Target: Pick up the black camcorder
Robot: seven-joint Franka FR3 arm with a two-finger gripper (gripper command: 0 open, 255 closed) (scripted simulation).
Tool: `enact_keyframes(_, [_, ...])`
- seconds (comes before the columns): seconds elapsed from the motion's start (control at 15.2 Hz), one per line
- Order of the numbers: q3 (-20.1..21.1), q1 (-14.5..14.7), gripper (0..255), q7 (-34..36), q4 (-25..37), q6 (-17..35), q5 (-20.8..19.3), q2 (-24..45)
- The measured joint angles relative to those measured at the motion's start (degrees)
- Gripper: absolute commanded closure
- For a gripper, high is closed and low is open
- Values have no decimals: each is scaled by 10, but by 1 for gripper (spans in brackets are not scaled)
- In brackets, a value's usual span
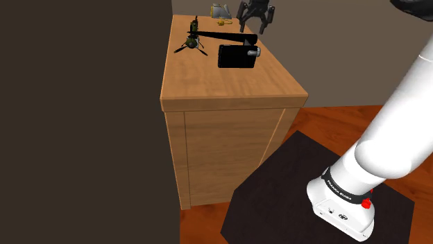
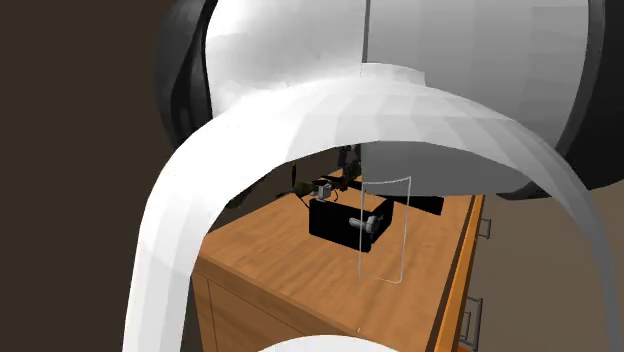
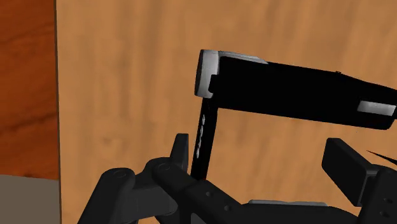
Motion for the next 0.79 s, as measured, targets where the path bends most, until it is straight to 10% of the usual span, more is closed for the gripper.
enact_keyframes(0.4, [-19, -36, 0, 24, 182, -52, 23, 156])
enact_keyframes(0.79, [-21, -40, 0, 25, 167, -23, 26, 175])
